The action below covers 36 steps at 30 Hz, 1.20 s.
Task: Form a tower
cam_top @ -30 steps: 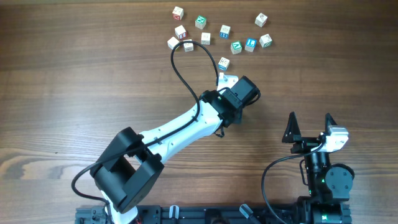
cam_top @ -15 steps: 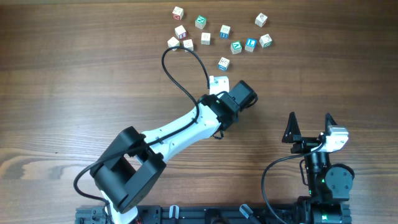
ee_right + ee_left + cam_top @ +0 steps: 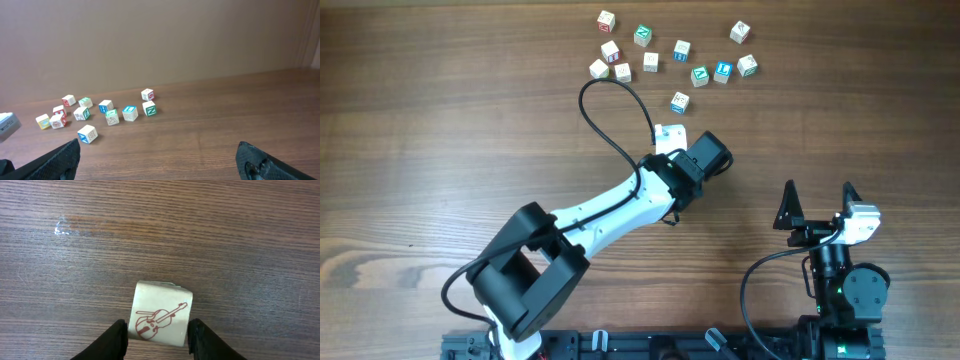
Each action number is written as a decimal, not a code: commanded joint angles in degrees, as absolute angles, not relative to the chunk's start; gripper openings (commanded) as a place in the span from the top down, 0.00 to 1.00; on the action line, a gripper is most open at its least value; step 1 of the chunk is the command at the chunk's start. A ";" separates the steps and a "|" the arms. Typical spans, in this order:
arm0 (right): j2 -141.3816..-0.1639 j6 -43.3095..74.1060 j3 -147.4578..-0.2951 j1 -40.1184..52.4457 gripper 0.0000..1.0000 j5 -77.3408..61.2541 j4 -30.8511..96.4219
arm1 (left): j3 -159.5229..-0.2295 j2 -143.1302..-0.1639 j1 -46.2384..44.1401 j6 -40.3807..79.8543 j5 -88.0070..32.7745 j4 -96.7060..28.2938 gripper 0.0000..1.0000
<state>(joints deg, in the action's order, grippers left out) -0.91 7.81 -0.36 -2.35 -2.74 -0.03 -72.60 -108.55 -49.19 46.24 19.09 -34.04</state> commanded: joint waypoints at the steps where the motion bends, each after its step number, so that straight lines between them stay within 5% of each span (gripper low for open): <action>1: -0.58 7.55 -0.30 -2.22 0.00 -2.83 -0.14 | -72.20 -109.56 -49.28 46.98 20.64 -33.80 0.53; 3: -0.58 7.57 -0.30 -2.22 0.00 -2.83 -0.14 | -72.20 -109.56 -49.28 46.98 20.64 -33.80 0.39; 9: -0.58 7.55 -0.30 -2.22 0.00 -2.83 -0.14 | -72.20 -109.65 -49.23 46.98 20.64 -33.36 0.26; 36: -0.58 7.57 -0.30 -2.22 0.00 -2.83 -0.14 | -72.20 -112.31 -45.15 42.61 11.79 -30.55 0.29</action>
<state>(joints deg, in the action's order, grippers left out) -0.91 7.81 -0.36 -2.35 -2.74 -0.03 -72.58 -111.55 -45.25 43.94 12.45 -30.59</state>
